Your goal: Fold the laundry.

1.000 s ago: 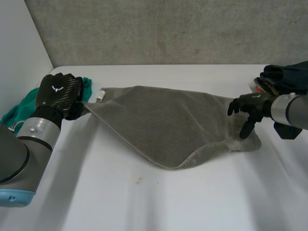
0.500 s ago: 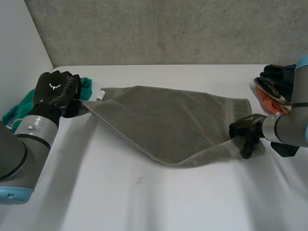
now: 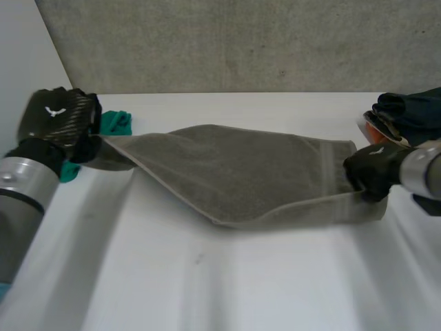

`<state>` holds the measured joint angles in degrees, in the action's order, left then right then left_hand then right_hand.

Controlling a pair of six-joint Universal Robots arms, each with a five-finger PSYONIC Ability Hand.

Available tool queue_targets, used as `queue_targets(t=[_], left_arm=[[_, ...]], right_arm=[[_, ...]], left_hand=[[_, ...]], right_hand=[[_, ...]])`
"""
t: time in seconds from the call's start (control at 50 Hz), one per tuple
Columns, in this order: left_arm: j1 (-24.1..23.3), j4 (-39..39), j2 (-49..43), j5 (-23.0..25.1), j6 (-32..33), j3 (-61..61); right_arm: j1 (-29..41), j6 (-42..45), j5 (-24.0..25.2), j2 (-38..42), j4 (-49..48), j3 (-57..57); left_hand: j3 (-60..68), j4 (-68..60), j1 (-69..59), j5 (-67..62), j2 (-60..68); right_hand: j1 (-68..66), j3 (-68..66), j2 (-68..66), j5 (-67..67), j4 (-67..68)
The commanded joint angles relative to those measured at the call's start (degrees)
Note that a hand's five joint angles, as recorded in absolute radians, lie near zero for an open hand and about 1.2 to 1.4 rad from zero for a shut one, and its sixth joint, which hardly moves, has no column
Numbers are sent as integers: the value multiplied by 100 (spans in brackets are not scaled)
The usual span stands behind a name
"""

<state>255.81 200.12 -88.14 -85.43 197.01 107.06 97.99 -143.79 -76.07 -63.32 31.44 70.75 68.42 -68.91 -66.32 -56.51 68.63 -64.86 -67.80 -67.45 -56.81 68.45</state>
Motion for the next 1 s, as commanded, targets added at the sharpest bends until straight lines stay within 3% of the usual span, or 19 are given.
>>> queue_targets(t=[0.02,0.2,0.28,0.38,0.5,0.6,0.7,0.76,0.86,1.0], left_arm=[[250,-1325,1140,61,241,-10],[654,-3187,2212,781,1522,577],[742,-3427,2301,1001,1875,903],[760,-3182,1890,1274,1981,1062],[690,-2112,336,1301,1999,581],[672,-1424,-939,1239,1955,-246],[611,-1274,-2065,950,1929,-1265],[330,-1265,-2724,712,1929,-2047],[92,-1265,-3830,370,1911,-3407],[13,-1248,-4738,290,1911,-4623]], right_arm=[[-639,928,83,-1689,397,964],[-1369,2338,470,-3414,758,2390],[-1511,2391,865,-3582,697,2636],[-1616,2207,1217,-3442,206,2619],[-1432,1206,1068,-2107,-1165,2145],[-1019,871,559,-1272,-1825,1618],[-281,853,-179,-208,-2545,836],[-53,844,-495,327,-2940,397],[36,827,-716,1066,-3582,-210],[194,853,-1076,1963,-4260,-1107]], left_hand=[[1158,-1109,-1368,-1349,1137],[1158,-1109,-1368,-1349,1137],[1158,-1109,-1368,-1349,1137],[1158,-1109,-1368,-1349,1137],[1158,-1109,-1368,-1349,1137],[1158,-1109,-1368,-1349,1137],[1158,-1109,-1368,-1349,1137],[1158,-1109,-1368,-1349,1137],[1158,-1109,-1368,-1349,1137],[1158,-1109,-1368,-1349,1137]], right_hand=[[-1514,-1220,-1255,-1319,1155],[-1514,-1220,-1255,-1319,1155],[-1514,-1220,-1255,-1319,1155],[-1514,-1220,-1255,-1319,1155],[-1514,-1220,-1255,-1319,1155],[-1514,-1220,-1255,-1319,1155],[-1514,-1220,-1255,-1319,1155],[-1514,-1220,-1255,-1319,1155],[-1514,-1220,-1255,-1319,1155],[-1514,-1220,-1255,-1319,1155]])
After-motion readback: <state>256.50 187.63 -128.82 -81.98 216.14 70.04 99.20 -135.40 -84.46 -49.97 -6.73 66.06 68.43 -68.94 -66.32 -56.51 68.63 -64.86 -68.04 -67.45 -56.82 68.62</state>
